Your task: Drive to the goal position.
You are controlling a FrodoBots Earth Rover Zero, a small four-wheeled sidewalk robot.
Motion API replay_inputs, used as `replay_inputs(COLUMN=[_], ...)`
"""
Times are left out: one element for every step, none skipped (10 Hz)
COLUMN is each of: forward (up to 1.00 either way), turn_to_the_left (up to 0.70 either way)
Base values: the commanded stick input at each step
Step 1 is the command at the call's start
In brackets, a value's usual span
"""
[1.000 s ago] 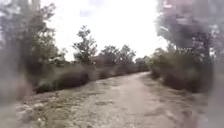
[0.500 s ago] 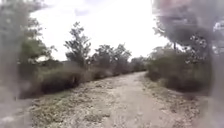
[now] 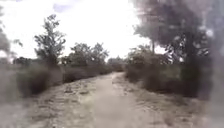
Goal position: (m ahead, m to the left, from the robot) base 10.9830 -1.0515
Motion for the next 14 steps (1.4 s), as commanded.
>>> replay_inputs(forward=[1.0,1.0,1.0,1.0,1.0,1.0,1.0,1.0,1.0,1.0,1.0,1.0,1.0,1.0], turn_to_the_left=[0.0,0.0,0.0,0.0,0.0,0.0,0.0,0.0,0.0,0.0,0.01,0.06,0.32,0.09])
